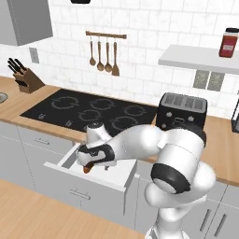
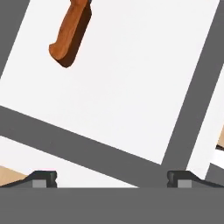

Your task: Pick up the knife from the drawer and place it on the cutting board. Then place the meat from the plate to the cutting board.

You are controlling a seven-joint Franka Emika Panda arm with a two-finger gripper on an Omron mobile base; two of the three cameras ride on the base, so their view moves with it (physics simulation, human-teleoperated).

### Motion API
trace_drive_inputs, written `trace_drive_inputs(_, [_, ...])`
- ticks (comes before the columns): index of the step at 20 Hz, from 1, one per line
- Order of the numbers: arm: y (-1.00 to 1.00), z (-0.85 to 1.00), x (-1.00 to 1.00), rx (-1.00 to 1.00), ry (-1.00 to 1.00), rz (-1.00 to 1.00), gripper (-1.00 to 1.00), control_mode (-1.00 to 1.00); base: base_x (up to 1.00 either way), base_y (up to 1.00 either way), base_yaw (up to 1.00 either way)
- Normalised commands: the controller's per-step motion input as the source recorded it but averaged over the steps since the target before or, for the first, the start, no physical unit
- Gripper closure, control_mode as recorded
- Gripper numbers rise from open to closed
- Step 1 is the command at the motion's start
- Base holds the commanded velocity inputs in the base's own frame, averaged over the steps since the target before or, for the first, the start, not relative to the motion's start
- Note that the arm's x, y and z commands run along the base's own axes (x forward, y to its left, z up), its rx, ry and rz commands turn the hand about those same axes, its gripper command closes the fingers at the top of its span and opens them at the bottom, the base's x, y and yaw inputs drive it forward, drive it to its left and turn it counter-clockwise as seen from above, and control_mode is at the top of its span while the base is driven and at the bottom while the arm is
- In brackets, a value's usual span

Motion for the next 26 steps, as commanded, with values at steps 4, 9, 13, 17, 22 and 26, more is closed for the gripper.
trace_drive_inputs(4, [0.23, -0.78, 0.31, 0.00, 0.10, 0.00, -1.00, -1.00, 0.00, 0.00, 0.00])
trace_drive_inputs(9, [0.82, -0.78, -0.26, 0.00, 0.15, 0.00, -1.00, -1.00, 0.00, 0.00, 0.00])
trace_drive_inputs(13, [1.00, -0.16, -1.00, -0.04, 0.09, 0.00, -1.00, -1.00, 0.00, 0.00, 0.00])
trace_drive_inputs(17, [1.00, -0.39, -1.00, -0.07, 0.18, 0.00, -1.00, -1.00, 0.00, 0.00, 0.00])
trace_drive_inputs(22, [1.00, -0.34, -1.00, -0.06, 0.16, 0.00, -1.00, -1.00, 0.00, 0.00, 0.00])
trace_drive_inputs(26, [0.97, -0.19, -1.00, -0.06, 0.05, 0.00, -1.00, -1.00, 0.00, 0.00, 0.00])
